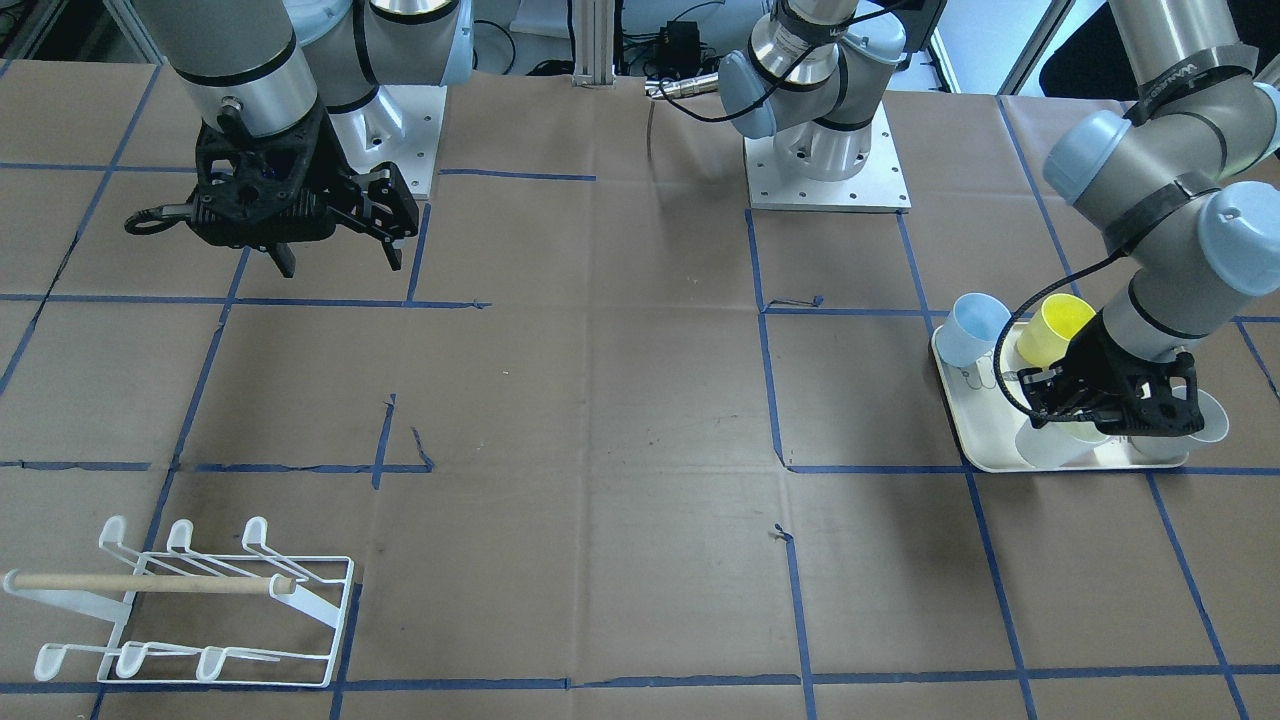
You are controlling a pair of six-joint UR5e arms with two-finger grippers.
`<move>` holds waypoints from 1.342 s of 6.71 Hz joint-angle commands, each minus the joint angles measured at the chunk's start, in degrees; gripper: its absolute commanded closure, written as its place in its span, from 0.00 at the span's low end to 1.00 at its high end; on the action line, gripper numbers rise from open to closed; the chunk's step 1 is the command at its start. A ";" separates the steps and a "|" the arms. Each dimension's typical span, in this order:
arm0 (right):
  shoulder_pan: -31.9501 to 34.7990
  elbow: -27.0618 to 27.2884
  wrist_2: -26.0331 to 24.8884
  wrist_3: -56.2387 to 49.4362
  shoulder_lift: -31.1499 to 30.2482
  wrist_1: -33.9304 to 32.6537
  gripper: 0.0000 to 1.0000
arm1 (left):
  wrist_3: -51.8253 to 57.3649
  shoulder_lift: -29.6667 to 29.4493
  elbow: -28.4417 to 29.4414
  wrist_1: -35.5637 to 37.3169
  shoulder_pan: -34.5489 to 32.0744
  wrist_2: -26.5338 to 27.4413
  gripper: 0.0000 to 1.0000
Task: Transfer IKEA cup to right arm and place on rack
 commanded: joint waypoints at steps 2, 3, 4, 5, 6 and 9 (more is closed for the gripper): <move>0.00 0.09 1.31 0.09 -0.09 -1.85 0.00 | -0.75 0.28 17.23 -20.82 -8.65 -0.31 1.00; 0.00 1.22 5.84 0.09 0.09 -9.00 0.00 | -1.28 0.28 21.03 -24.97 -12.35 -0.31 1.00; 0.00 2.19 8.24 0.17 0.35 -14.20 0.00 | -3.46 1.07 22.63 -25.70 -15.69 -1.53 1.00; 0.00 3.41 11.05 3.22 0.35 -19.04 0.00 | -5.31 2.38 22.48 -25.54 -17.99 -6.33 1.00; 0.17 5.34 13.95 7.34 0.35 -26.05 0.00 | -5.50 4.48 21.60 -24.93 -18.97 -13.95 1.00; 0.26 17.71 20.99 31.87 0.18 -57.13 0.00 | -4.80 11.25 15.30 -14.97 -19.07 -36.62 1.00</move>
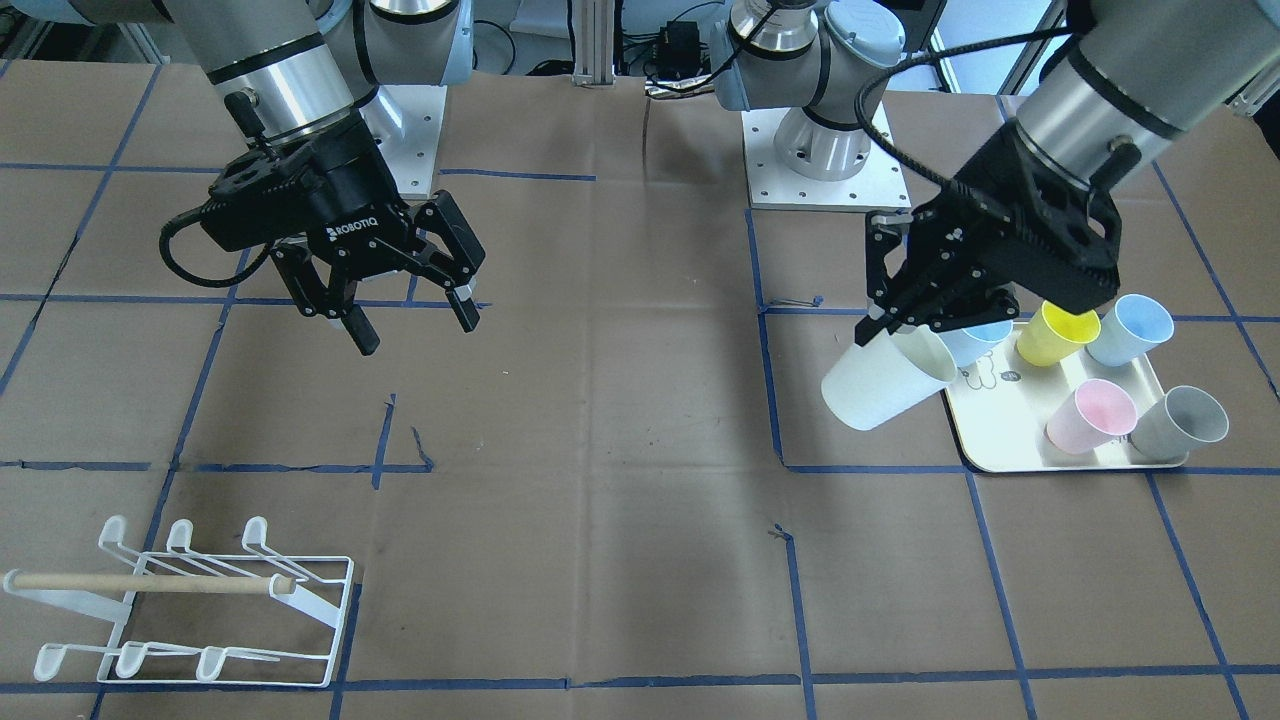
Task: Transfer IKEA cup to right arm and place on rack
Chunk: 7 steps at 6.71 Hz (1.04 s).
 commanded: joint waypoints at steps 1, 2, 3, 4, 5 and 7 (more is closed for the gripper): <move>0.07 9.06 3.47 22.42 -0.12 -23.40 0.00 | -0.07 3.83 -9.07 17.00 -0.09 -14.99 1.00; 0.16 11.70 4.09 32.70 -0.47 -31.16 0.00 | 0.10 4.80 -15.31 25.81 -0.18 -19.75 1.00; 0.42 13.56 4.18 44.63 -0.39 -36.20 0.00 | -0.16 4.63 -22.86 39.04 -0.18 -24.24 1.00; 0.60 15.32 4.10 56.76 -0.13 -42.95 0.00 | -0.51 4.63 -29.54 50.92 -0.35 -27.24 1.00; 1.03 16.90 4.18 65.84 -0.30 -44.41 0.00 | -0.77 4.46 -35.18 60.96 -0.96 -29.27 1.00; 4.19 17.71 3.40 69.19 0.40 -45.65 0.00 | -5.74 3.75 -41.80 76.98 -4.99 -29.65 1.00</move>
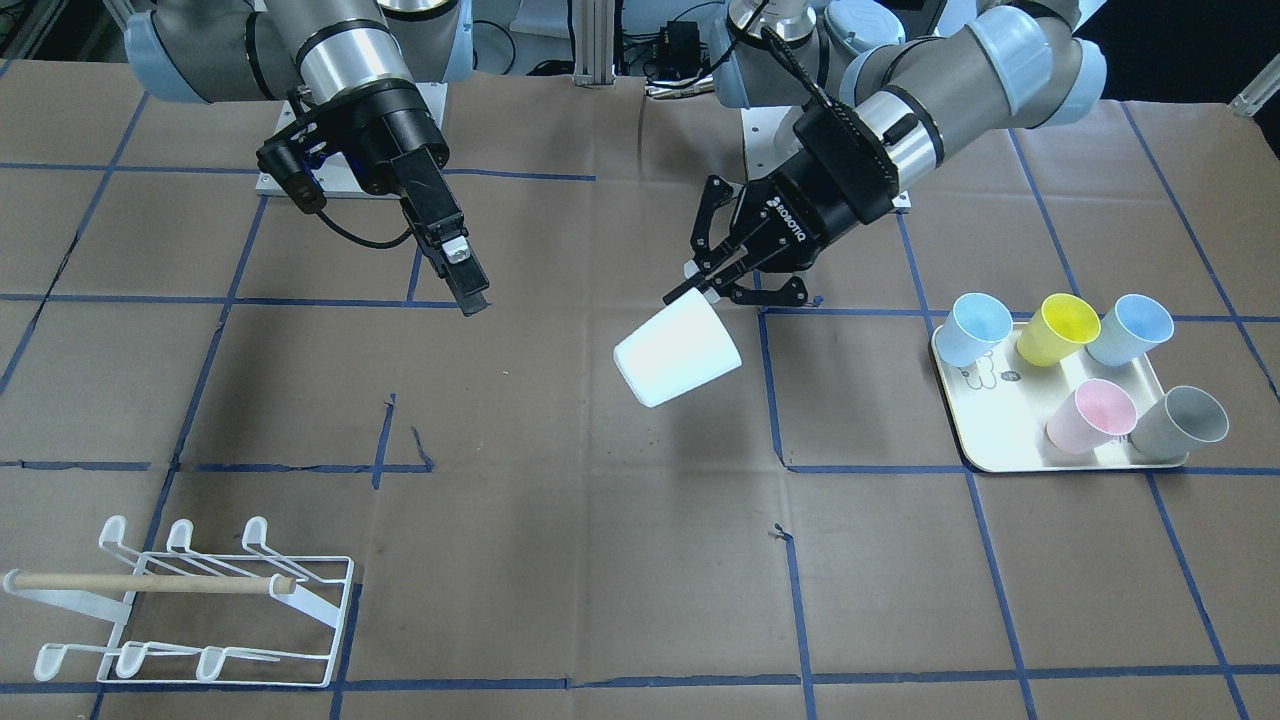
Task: Transfer IKEA cup to right arm and place on rack
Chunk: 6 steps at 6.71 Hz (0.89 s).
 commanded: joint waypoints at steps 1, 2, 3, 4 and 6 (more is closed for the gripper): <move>2.82 0.35 -0.60 2.33 1.30 -0.96 0.00 | -6.15 -0.87 -5.07 14.10 -3.73 0.06 1.00; 4.57 0.09 -0.95 3.28 2.35 -0.96 0.00 | -6.35 -2.27 -5.43 17.11 -4.53 0.06 1.00; 5.29 0.26 -0.95 10.17 2.45 -0.44 0.00 | -6.44 -2.72 -5.52 17.92 -4.71 -0.03 1.00; 5.90 0.44 -0.95 11.63 2.45 0.09 0.00 | -6.79 -2.72 -5.43 17.93 -4.89 -0.03 1.00; 6.61 0.44 -0.95 11.82 2.54 1.23 0.00 | -6.97 -2.72 -5.43 17.93 -4.98 -0.03 1.00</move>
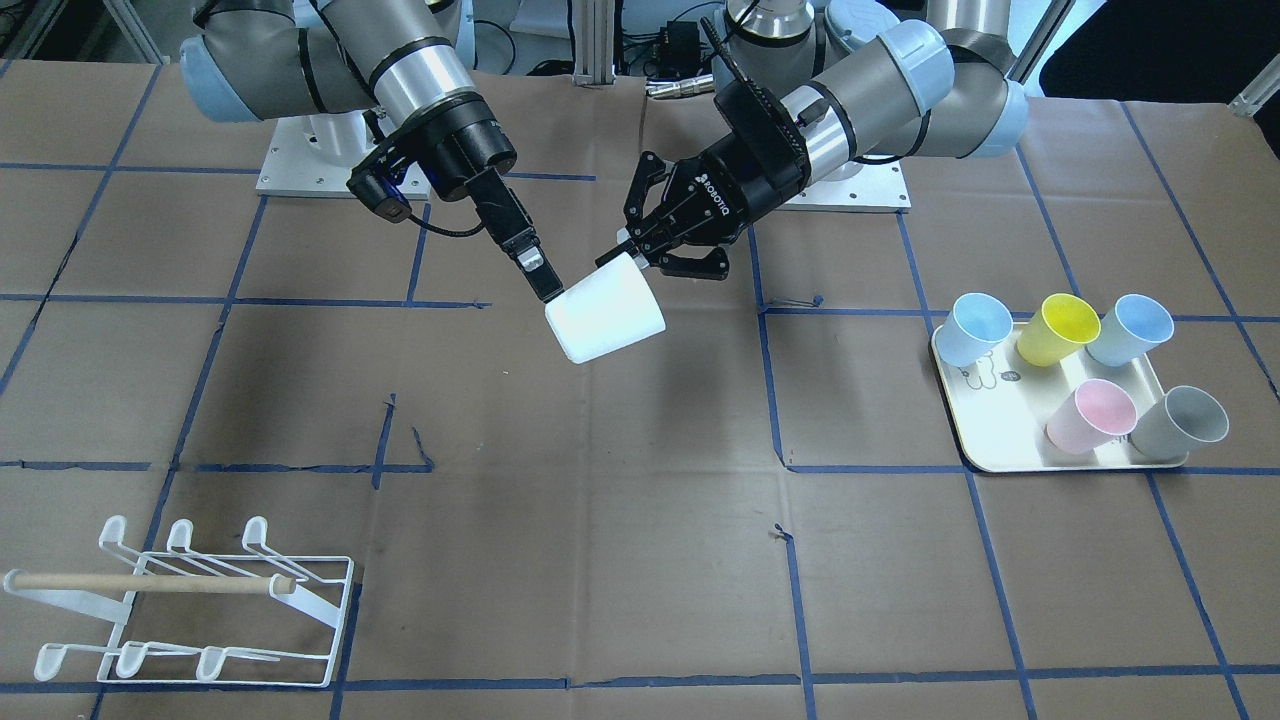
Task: Transfer IKEA cup to right arm and place on rack
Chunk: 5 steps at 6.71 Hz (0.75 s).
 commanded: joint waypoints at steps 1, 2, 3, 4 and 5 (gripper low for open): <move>1.12 -0.41 0.08 0.31 1.38 0.72 0.00 | -0.18 -0.04 -0.01 0.06 -0.10 0.00 1.00; 1.73 -1.63 -0.09 0.31 2.79 0.71 0.00 | -0.26 -0.04 0.08 0.06 -0.01 0.00 1.00; 2.00 -2.42 -0.09 0.31 3.59 0.71 0.00 | -0.26 -0.04 0.08 0.06 -0.10 0.00 1.00; 2.18 -3.39 -0.09 0.31 3.77 0.80 0.00 | -0.26 -0.04 0.08 0.06 -0.10 0.00 1.00; 2.18 -4.27 -0.09 0.31 3.77 1.85 0.00 | -0.53 -0.04 0.08 0.06 -0.10 0.08 1.00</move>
